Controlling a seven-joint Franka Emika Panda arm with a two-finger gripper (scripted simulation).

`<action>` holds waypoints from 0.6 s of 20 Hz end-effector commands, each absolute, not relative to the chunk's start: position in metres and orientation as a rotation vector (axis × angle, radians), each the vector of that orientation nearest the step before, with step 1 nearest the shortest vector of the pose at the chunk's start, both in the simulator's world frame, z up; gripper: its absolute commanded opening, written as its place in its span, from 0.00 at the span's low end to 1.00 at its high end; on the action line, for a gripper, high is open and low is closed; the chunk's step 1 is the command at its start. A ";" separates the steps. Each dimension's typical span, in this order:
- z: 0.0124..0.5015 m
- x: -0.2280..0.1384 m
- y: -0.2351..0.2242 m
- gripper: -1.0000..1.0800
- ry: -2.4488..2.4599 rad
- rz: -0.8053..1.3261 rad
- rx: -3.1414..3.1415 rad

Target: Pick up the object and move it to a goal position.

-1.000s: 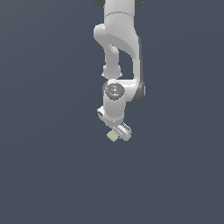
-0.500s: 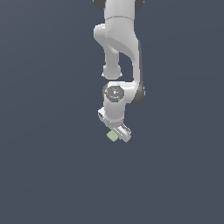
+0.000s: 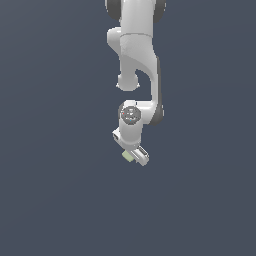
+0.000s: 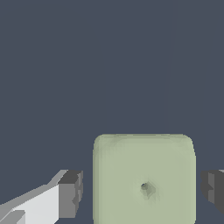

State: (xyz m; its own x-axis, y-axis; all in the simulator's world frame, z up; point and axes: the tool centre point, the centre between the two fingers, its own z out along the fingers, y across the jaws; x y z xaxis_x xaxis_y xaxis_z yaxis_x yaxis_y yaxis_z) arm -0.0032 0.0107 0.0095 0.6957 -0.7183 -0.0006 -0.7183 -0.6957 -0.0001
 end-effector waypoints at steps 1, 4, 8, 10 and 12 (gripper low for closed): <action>0.006 -0.003 0.010 0.96 1.226 0.000 -2.892; 0.006 -0.003 0.010 0.00 1.226 0.000 -2.892; 0.006 -0.003 0.010 0.00 1.226 0.000 -2.892; 0.006 -0.003 0.010 0.00 1.226 0.000 -2.892; 0.010 -0.002 0.011 0.00 1.226 -0.002 -2.890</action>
